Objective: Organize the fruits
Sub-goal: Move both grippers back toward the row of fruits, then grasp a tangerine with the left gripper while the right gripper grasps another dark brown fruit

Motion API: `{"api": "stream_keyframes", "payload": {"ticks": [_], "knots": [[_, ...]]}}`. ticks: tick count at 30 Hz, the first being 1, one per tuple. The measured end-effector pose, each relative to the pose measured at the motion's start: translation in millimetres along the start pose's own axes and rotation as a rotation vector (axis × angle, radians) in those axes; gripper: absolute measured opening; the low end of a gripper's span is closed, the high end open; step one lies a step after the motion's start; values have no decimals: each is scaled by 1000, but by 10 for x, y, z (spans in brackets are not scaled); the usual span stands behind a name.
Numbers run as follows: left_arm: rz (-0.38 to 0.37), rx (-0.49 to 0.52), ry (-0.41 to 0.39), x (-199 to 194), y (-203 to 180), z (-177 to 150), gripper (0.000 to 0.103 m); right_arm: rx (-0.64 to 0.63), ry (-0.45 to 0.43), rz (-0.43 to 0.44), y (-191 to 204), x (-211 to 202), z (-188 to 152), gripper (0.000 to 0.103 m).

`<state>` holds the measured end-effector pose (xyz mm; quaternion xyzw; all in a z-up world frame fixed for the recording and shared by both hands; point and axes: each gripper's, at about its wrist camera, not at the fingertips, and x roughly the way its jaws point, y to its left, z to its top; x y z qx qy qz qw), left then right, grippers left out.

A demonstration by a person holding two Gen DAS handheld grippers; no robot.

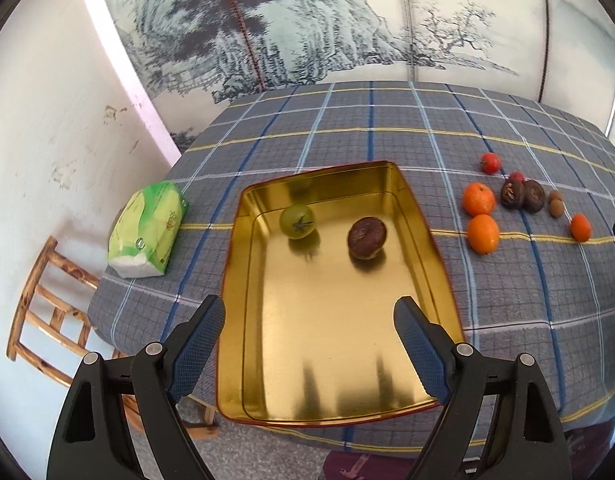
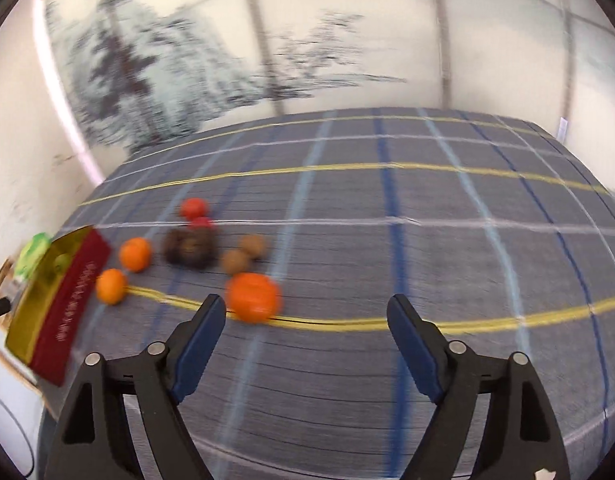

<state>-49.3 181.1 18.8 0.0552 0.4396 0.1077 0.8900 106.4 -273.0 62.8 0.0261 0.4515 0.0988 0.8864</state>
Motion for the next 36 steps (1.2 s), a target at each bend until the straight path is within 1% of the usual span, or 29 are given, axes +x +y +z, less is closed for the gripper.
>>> {"api": "stream_keyframes", "payload": {"ticks": [2,4,6,10,14,17,19,21,23,27,29,31,33,35,36], "knots": [[2,19,-4,-20,-78,17,86,34,1,-29,-143,2,-25,83],[5,39,-8,-40,-152,34,86,79,3,-63,-323,16,-51,87],[9,58,-10,-51,-235,59,87,116,3,-75,-453,8,-82,89],[2,91,-14,-63,-376,106,87,156,-3,-115,-621,9,-117,93],[-15,132,-8,-50,-556,150,87,195,-11,-87,-721,4,-135,94],[-70,175,-16,-65,-703,185,87,190,-16,-72,-719,5,-138,94],[-148,205,-13,-68,-805,231,87,185,-23,-63,-695,-9,-144,94],[-199,224,-7,-55,-900,291,87,180,-27,-53,-675,-11,-142,94],[-226,254,-7,-20,-1021,374,87,174,-34,-40,-666,-20,-146,95],[-299,305,21,111,-1250,541,86,158,-46,-11,-641,-42,-155,96],[-282,337,37,218,-1379,616,86,149,-54,4,-626,-57,-159,96],[-275,368,53,334,-1485,674,84,146,-62,24,-621,-74,-162,97],[-275,381,79,457,-1563,722,79,148,-66,47,-629,-85,-162,97],[-277,392,118,606,-1618,755,65,152,-74,67,-644,-102,-168,98],[-273,388,153,709,-1644,773,62,154,-75,73,-648,-105,-166,98]]}}
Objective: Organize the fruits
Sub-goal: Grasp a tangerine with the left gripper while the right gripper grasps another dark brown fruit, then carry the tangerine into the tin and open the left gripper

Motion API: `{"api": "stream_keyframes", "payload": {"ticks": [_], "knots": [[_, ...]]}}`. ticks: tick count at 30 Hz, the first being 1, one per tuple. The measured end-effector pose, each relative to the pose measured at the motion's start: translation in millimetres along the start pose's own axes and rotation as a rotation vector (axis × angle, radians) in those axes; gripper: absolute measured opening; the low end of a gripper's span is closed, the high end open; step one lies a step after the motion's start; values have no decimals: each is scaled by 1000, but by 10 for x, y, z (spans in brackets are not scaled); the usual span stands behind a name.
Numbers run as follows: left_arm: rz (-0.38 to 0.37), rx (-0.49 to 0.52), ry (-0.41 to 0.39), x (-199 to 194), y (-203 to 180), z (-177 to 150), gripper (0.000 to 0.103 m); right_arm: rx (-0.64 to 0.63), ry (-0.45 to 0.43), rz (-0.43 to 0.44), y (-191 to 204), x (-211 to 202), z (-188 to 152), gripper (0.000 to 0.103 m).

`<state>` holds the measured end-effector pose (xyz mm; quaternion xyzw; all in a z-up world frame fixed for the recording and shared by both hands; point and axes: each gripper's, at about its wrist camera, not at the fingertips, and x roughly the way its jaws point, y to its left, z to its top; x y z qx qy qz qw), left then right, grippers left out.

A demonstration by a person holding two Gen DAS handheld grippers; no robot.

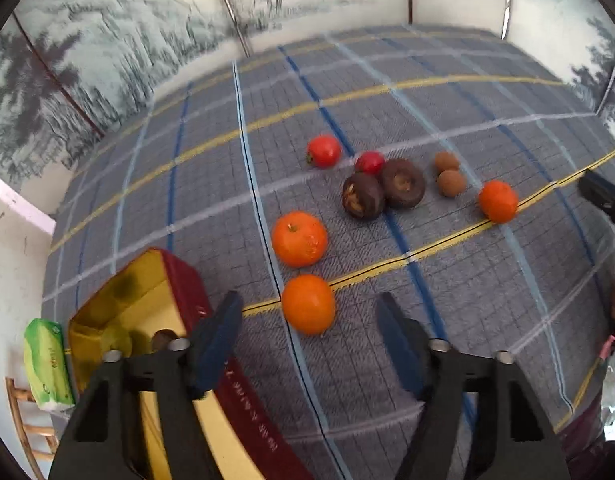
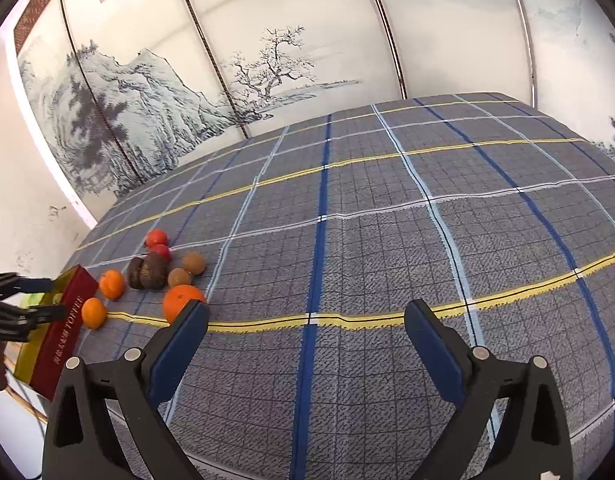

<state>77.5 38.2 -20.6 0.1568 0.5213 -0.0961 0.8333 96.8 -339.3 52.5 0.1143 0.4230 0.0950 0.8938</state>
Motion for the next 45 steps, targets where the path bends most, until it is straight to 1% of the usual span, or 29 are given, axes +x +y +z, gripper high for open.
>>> {"api": "stream_keyframes", "payload": {"ticks": [1,3,6,7,8,10,14,18,20,21,22,25,27,29,31,33,35,37,42,45], "knots": [[-8,-6,16,54,4,15,60,3,-1,10,-6,-3,5,98],[-28,-25,47,183,27,44,60,7,-2,23,-14,-8,7,98],[-16,-15,62,285,-3,49,59,9,0,37,-19,-15,10,99],[-12,-12,71,328,-17,46,57,11,0,42,-22,-16,11,99],[-12,-14,82,383,-27,55,48,12,1,46,-25,-15,10,99],[-27,-25,104,459,-35,30,37,9,8,49,-22,-6,14,99],[-78,-79,82,403,-64,-43,37,1,18,57,-13,11,17,99],[-130,-123,25,150,-167,-156,37,-13,22,76,-2,9,20,99],[-172,-144,13,29,-197,-204,37,-67,36,130,70,20,56,97],[-194,-153,4,-42,-217,-233,37,-122,47,139,156,36,92,91],[-201,-158,-3,-107,-242,-255,37,-162,64,146,232,61,134,85],[-234,-176,-17,-248,-269,-323,37,-215,140,236,454,197,305,83],[-245,-187,-19,-304,-265,-364,37,-243,180,265,611,332,408,82],[-238,-192,-22,-342,-246,-406,37,-274,231,270,804,534,507,76],[-229,-194,-26,-365,-222,-436,37,-295,266,282,977,669,543,66],[-226,-191,-32,-394,-201,-458,37,-352,276,292,1152,737,536,62],[-224,-188,-41,-422,-178,-472,37,-444,290,302,1358,836,489,62],[-223,-184,-47,-443,-159,-480,37,-524,309,292,1514,959,439,61],[-229,-176,-63,-476,-132,-484,37,-638,353,256,1678,1225,429,61],[-246,-183,-69,-480,-103,-486,37,-689,388,235,1733,1379,421,61]]}}
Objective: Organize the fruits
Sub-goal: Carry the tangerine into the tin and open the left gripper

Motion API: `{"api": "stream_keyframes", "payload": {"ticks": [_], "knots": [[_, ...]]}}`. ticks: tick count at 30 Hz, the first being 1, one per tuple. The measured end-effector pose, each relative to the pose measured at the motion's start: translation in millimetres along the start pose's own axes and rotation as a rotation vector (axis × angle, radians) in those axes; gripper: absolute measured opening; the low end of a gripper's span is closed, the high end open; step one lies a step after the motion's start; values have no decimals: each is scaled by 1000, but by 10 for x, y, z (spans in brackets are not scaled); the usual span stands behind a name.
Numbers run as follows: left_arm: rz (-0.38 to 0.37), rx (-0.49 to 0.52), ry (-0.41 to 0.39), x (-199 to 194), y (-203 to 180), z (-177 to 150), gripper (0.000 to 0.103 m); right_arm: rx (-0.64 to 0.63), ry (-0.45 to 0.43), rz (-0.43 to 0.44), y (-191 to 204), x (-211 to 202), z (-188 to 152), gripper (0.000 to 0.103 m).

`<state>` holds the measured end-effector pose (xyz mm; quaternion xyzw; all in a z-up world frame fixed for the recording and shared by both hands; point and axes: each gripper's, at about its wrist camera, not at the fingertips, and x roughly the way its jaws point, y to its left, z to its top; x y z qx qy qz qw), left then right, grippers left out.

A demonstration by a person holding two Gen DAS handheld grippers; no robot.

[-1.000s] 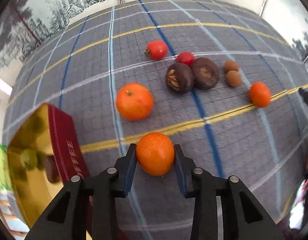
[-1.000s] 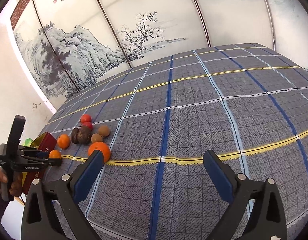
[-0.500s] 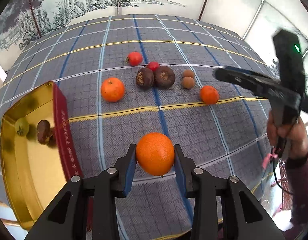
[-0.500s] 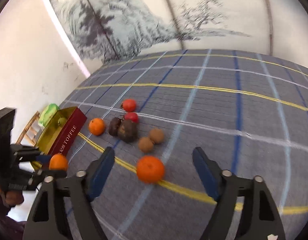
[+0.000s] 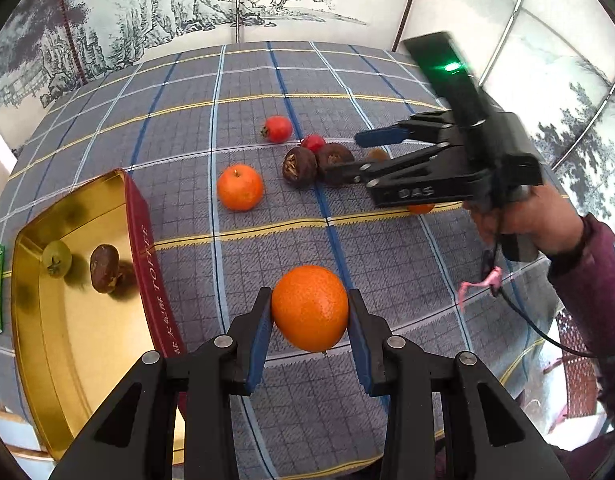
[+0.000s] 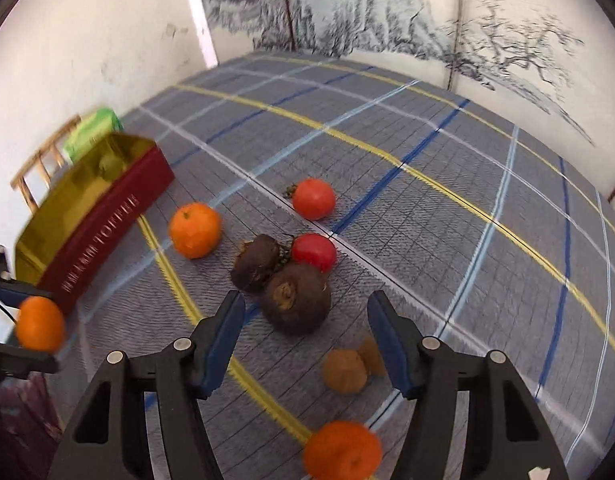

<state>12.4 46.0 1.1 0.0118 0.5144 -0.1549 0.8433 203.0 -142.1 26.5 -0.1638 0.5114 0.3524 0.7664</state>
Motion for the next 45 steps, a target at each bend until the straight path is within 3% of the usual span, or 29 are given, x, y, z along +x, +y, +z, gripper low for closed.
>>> {"api": "stream_keyframes", "payload": {"ticks": [2,4,8,15,23,32,45], "knots": [[-4,-4,0,1,17,2,37,-28,35,10,8,113,28,56],[-8,-11,3,9,42,-4,37,-47,81,29,31,222,27,36],[-13,-25,2,3,67,-26,37,-58,55,5,131,166,-15,35],[-24,-38,-35,-174,102,-143,37,34,-89,8,368,-474,-321,35],[51,-100,-95,-544,475,-293,37,113,-212,39,720,-1050,-635,35],[190,-178,-82,-533,1123,-484,37,132,-230,77,991,-1211,-774,35],[175,-242,-29,-76,1522,-416,37,108,-223,94,1229,-1206,-731,35]]}}
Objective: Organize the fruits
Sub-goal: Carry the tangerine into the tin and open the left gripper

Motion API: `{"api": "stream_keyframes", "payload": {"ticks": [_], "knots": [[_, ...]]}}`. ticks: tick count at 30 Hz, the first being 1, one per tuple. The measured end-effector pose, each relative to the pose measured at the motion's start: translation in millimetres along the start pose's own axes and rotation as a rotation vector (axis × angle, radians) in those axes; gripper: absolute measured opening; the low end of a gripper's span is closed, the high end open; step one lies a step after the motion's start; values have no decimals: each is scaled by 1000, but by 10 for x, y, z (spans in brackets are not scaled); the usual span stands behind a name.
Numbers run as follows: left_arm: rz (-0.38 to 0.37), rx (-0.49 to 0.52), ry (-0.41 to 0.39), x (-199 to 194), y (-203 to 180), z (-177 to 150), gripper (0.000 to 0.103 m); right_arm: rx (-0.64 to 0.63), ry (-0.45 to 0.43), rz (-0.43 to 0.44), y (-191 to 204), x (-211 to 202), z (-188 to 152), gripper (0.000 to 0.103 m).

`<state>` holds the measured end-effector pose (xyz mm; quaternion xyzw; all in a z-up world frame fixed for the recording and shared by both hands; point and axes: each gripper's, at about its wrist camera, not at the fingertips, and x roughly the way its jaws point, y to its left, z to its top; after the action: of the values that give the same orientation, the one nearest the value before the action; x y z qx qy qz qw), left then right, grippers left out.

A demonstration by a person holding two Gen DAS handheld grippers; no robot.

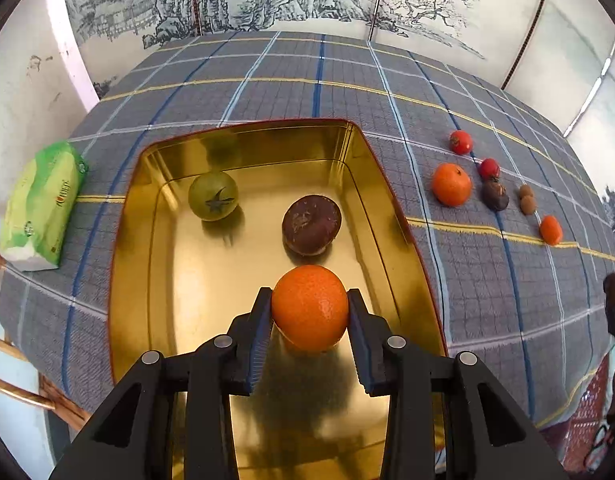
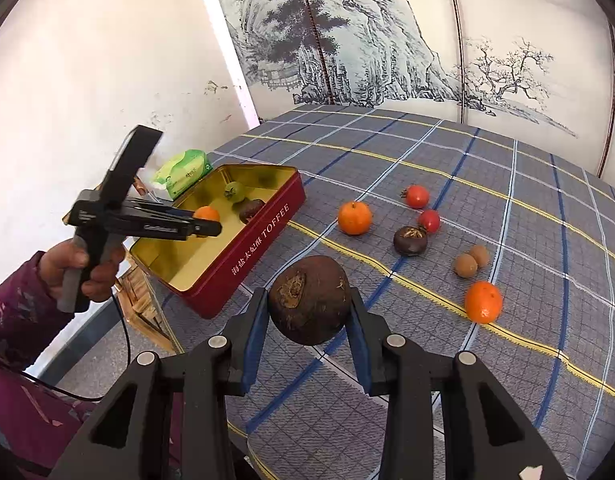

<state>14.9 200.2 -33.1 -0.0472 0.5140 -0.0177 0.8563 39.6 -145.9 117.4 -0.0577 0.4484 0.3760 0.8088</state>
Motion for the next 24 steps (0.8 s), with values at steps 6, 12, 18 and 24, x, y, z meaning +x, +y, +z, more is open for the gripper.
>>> {"api": "stream_keyframes", "payload": {"ticks": [6,12,18,24], "knots": [[4,-5,4,92,-8,67,37,0,7,-3,18,18,7,35],[22,2,2,144,-17,112,37,3,9,-4,31,8,-6,35],[26,7,5,199,-38,132,37,3,9,-5,29,6,-8,35],[42,30,4,251,-106,118,37,4,19,2,54,4,-26,35]]}}
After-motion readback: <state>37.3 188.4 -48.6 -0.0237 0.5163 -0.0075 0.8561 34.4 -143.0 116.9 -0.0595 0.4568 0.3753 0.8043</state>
